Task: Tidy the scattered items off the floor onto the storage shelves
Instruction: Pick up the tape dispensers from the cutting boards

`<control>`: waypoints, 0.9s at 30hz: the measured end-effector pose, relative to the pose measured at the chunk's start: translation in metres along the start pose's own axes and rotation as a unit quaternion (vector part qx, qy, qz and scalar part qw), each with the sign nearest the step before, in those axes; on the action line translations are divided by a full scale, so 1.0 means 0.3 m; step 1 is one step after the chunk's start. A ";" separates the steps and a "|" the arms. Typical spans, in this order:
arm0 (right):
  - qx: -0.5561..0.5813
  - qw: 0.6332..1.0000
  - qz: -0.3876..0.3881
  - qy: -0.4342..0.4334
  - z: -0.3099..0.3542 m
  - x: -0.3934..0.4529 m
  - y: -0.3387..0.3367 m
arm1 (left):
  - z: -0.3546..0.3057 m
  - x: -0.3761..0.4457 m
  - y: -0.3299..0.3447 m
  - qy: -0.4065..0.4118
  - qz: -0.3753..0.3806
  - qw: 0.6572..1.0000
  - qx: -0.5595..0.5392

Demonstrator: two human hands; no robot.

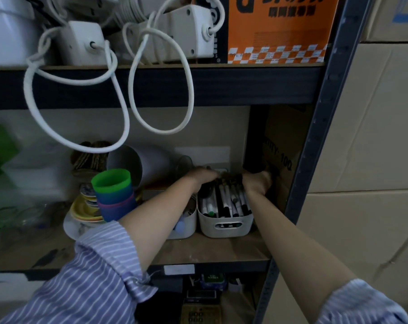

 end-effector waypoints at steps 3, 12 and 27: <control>-0.027 0.999 0.032 -0.021 0.020 0.025 0.022 | -0.006 0.003 -0.009 -0.061 0.012 0.993 -0.097; -0.057 0.994 0.087 -0.014 0.089 0.119 0.078 | -0.057 0.106 0.016 0.060 -0.066 0.995 -0.036; -0.009 0.976 0.216 0.034 0.091 0.159 0.189 | -0.046 0.163 -0.033 0.171 -0.163 0.972 -0.003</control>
Point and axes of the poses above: each hand's wrist, its own x-axis towards the middle knuckle, its own y-axis out of the palm, z = x × y, the point moved 2 cm from there along x, towards the middle knuckle, and after that the axes turned 14 degrees about -x, right-handed, at the moved point
